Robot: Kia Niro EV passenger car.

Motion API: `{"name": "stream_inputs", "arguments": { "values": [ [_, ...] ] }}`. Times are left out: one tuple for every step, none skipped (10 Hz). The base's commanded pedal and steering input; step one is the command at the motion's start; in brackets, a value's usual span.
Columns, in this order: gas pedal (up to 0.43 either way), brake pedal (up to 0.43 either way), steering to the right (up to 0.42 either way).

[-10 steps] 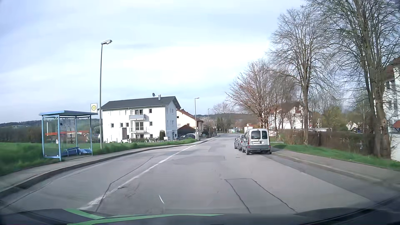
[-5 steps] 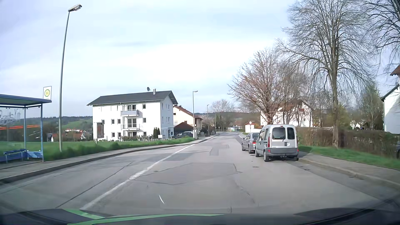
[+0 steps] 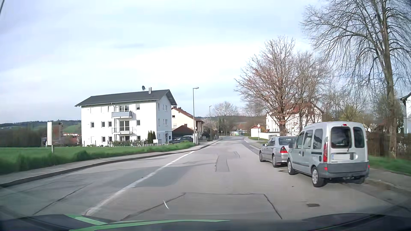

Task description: Follow the waypoints while adhering to traffic rules and regulations

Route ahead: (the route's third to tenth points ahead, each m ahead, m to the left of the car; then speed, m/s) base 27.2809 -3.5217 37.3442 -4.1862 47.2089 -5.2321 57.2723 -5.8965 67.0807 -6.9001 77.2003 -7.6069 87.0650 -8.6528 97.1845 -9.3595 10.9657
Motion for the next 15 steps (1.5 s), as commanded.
{"name": "stream_inputs", "arguments": {
  "values": [
    [0.039,0.0,0.02],
    [0.039,0.0,0.02],
    [0.039,0.0,0.021],
    [0.039,0.0,0.022],
    [0.039,0.0,0.023],
    [0.039,0.0,0.025],
    [0.039,0.0,0.029],
    [0.039,0.0,0.031],
    [0.039,0.0,0.031],
    [0.039,0.0,0.032],
    [0.039,0.0,0.032],
    [0.039,0.0,0.031],
    [0.039,0.0,0.032],
    [0.039,0.0,0.031],
    [0.039,0.0,0.03]
  ]
}}
